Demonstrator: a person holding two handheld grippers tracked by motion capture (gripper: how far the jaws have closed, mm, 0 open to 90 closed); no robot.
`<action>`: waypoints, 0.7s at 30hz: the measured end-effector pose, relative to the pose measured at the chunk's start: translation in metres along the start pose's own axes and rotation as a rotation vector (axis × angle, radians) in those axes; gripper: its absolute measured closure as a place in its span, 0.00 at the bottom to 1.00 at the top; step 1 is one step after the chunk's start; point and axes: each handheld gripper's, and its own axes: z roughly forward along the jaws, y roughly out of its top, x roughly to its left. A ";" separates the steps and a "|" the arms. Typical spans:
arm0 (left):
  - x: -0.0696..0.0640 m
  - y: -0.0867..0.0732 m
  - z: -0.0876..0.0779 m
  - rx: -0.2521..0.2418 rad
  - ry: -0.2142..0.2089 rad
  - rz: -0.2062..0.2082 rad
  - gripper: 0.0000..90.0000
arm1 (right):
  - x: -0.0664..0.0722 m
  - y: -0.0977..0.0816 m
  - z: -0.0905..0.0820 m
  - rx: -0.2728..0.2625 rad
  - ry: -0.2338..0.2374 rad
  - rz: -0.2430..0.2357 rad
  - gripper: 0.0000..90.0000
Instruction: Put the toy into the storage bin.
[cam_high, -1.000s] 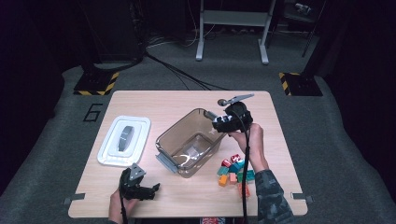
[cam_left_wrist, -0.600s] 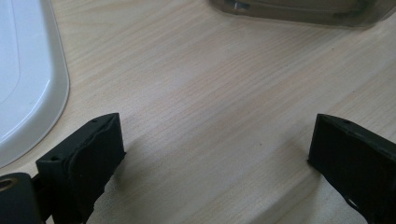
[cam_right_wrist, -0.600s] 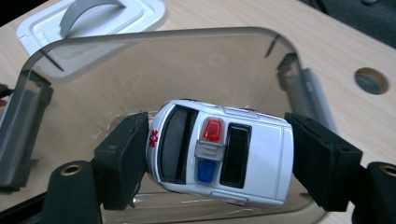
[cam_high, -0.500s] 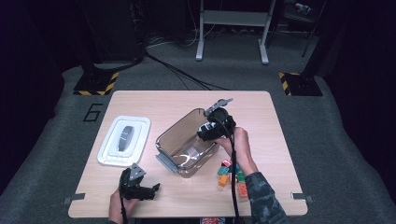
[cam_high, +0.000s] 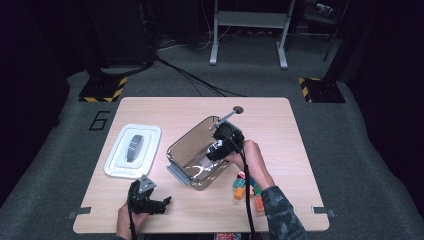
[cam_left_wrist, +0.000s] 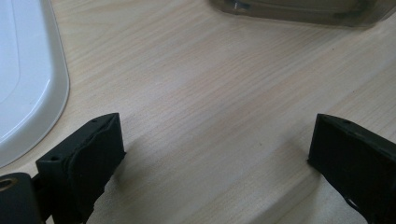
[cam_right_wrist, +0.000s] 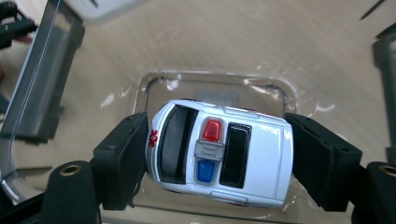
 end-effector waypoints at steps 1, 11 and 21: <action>0.000 0.000 0.000 0.000 0.000 0.000 0.03 | 0.001 0.000 0.001 0.013 0.000 -0.015 0.27; 0.000 0.000 0.000 0.000 0.000 -0.001 0.03 | 0.002 -0.001 0.006 0.077 0.014 -0.025 0.27; 0.000 0.000 0.000 0.000 0.000 0.000 0.03 | 0.002 0.000 0.006 0.103 0.020 -0.055 0.27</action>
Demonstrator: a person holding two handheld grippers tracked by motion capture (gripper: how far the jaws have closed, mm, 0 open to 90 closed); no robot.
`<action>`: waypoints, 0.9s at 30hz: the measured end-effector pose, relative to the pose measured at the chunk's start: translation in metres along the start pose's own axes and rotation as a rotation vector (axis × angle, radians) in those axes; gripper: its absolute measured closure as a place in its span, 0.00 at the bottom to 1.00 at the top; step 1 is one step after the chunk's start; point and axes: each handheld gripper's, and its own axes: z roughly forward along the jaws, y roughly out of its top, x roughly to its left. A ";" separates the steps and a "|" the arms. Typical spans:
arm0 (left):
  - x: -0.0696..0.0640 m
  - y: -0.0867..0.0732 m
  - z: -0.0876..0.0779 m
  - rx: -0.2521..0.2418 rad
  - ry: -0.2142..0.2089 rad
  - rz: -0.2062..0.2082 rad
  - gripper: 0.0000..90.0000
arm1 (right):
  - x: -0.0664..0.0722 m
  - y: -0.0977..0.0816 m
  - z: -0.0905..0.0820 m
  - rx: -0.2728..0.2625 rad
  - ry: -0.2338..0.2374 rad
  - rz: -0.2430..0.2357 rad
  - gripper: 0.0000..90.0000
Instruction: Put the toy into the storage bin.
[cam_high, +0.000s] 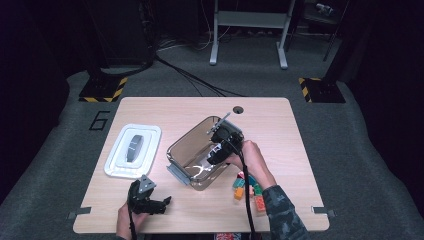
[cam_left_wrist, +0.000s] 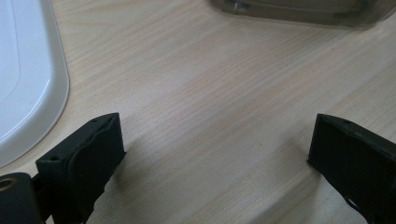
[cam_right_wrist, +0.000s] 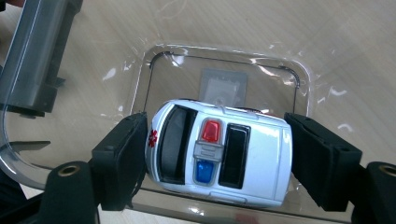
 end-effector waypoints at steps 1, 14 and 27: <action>0.000 0.000 0.000 0.000 0.000 0.000 0.03 | 0.000 0.000 0.000 0.000 0.000 -0.001 0.27; 0.000 0.000 0.000 -0.002 0.000 -0.002 0.05 | -0.005 -0.010 -0.031 -0.158 -0.008 0.032 0.07; 0.000 0.000 0.000 -0.001 0.000 -0.004 0.05 | -0.030 -0.078 -0.058 -0.263 -0.133 0.183 0.01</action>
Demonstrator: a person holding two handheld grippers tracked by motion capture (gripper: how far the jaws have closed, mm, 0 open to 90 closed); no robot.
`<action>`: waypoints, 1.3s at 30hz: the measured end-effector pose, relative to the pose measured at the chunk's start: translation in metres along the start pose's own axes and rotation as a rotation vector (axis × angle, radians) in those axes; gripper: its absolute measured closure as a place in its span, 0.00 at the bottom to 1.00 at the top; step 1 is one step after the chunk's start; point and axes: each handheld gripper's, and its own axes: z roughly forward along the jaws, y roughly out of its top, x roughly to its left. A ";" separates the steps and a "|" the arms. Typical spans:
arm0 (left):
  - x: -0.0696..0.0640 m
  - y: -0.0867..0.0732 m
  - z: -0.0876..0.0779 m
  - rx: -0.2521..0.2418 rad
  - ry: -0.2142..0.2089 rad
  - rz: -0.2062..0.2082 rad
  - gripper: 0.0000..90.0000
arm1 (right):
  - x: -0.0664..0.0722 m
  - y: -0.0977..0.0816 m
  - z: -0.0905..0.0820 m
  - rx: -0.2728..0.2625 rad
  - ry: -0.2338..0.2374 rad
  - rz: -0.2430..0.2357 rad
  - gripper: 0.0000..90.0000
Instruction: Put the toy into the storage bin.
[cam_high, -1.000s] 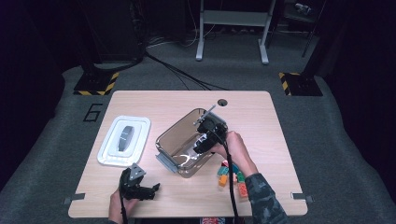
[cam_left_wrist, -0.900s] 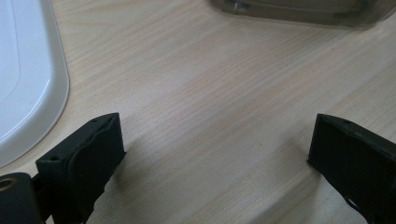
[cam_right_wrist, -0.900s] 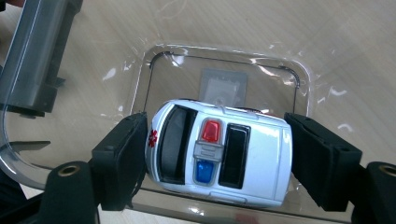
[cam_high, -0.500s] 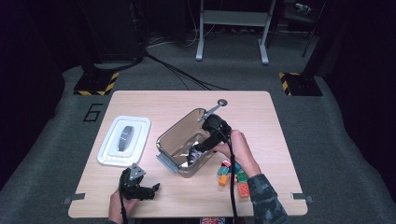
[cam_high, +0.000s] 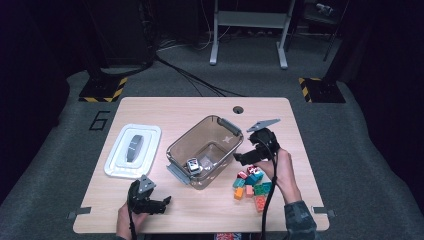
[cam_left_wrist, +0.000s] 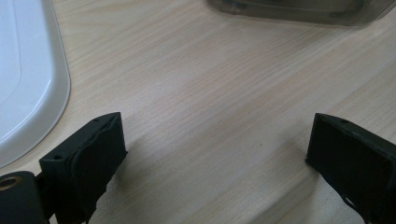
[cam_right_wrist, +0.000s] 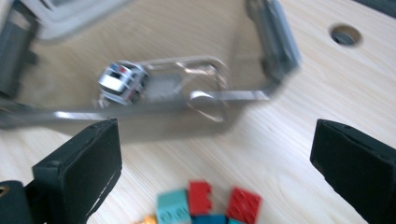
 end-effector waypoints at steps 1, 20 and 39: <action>0.000 0.000 0.000 0.000 0.001 0.002 0.05 | -0.003 -0.008 -0.002 -0.001 -0.018 0.016 0.02; 0.000 0.000 0.000 -0.002 0.002 0.003 0.05 | -0.032 -0.121 0.015 0.067 -0.132 0.250 0.04; 0.000 0.000 0.000 -0.002 0.002 0.002 0.05 | -0.032 -0.152 0.028 0.125 -0.208 0.337 0.23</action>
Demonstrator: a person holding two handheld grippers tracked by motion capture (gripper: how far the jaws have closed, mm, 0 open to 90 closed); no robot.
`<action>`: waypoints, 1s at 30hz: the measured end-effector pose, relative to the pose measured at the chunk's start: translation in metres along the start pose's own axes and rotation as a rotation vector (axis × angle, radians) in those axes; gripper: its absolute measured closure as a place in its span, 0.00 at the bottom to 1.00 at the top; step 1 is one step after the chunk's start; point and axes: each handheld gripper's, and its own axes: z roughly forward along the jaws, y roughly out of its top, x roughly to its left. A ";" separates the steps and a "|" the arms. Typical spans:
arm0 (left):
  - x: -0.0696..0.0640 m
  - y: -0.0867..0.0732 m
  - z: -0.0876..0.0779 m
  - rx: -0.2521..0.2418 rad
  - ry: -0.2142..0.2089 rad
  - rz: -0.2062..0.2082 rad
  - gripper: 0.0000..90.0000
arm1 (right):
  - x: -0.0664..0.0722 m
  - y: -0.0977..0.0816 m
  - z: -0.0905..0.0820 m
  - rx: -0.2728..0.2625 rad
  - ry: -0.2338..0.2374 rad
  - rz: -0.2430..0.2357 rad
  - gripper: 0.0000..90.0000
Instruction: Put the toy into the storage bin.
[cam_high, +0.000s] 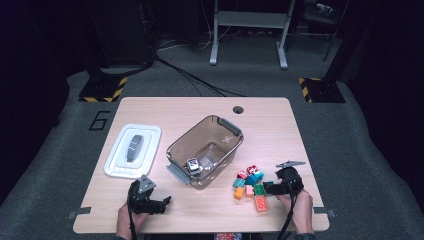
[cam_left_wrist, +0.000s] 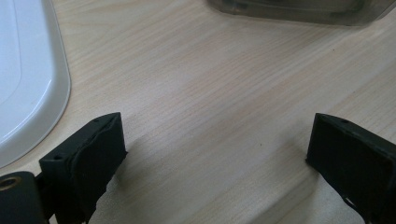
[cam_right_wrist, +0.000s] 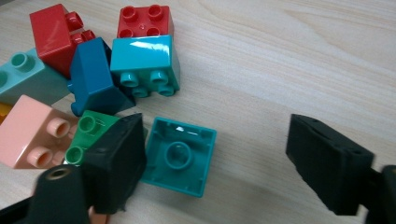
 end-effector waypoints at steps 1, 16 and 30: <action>0.000 0.000 0.000 0.000 0.000 0.000 0.05 | -0.001 0.000 0.000 -0.012 -0.002 -0.013 0.27; 0.000 0.000 0.000 0.001 0.001 0.002 0.05 | -0.001 -0.002 0.001 0.024 -0.020 -0.001 0.64; 0.000 0.000 0.000 0.000 0.000 0.001 0.05 | -0.008 0.004 -0.008 -0.051 0.012 0.013 0.65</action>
